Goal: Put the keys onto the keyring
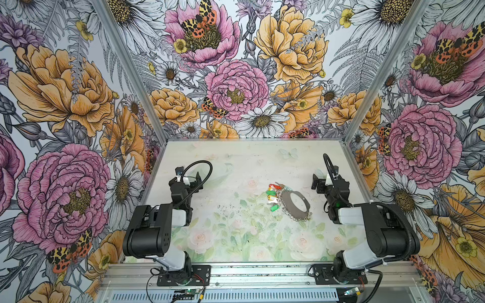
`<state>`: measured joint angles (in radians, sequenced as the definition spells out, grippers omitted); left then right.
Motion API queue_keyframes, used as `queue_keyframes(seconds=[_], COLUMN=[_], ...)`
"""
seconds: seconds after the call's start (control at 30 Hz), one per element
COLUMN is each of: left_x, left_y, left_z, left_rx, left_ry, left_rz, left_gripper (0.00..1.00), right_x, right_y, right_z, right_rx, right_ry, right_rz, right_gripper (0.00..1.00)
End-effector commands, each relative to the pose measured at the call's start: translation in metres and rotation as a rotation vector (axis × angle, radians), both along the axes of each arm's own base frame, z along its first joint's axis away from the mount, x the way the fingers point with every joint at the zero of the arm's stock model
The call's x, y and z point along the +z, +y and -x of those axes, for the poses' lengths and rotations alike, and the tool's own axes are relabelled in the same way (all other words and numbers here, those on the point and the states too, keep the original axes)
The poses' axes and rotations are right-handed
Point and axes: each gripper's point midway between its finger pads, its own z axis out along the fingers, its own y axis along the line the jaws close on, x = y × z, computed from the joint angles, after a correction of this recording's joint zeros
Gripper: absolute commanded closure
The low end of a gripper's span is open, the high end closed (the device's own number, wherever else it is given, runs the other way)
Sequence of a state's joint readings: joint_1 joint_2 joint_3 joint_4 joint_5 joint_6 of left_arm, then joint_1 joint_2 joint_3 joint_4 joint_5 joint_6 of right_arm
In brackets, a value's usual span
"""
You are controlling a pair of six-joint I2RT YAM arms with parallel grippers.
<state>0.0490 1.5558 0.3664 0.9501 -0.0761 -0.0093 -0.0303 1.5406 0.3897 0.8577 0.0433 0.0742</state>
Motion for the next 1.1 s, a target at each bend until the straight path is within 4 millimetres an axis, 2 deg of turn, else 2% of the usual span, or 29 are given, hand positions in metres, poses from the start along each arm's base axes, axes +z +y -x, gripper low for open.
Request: queue_keyframes(seconds=[0.0,0.03,0.07,0.2,0.4,1.07], left_x=[0.005,0.006,0.005,0.005,0.005,0.005], left_y=[-0.005,-0.005,-0.005,-0.005,-0.006,-0.006], left_z=[0.001,0.001,0.001,0.001,0.000,0.000], left_rx=[-0.031,-0.030,-0.031,-0.030,-0.028,-0.025], left_ry=[-0.026,-0.029,-0.028,-0.027,-0.027,-0.024], left_rz=[0.028,0.028,0.030,0.028,0.026,0.021], left_gripper=[0.01,0.01,0.01,0.01,0.01,0.01], right_x=[0.006,0.009,0.010,0.014,0.007,0.009], right_y=[-0.012,-0.025,-0.029,-0.031,-0.021,-0.024], right_z=[0.001,0.008,0.012,0.020,0.005,0.007], right_rx=[-0.090,-0.189,-0.218,-0.224,-0.165,-0.185], right_ry=[-0.026,-0.053,-0.072,-0.114,-0.037,-0.049], right_rz=[0.006,0.010,0.008,-0.002,0.018,0.019], right_gripper=[0.00,0.01,0.01,0.00,0.00,0.01])
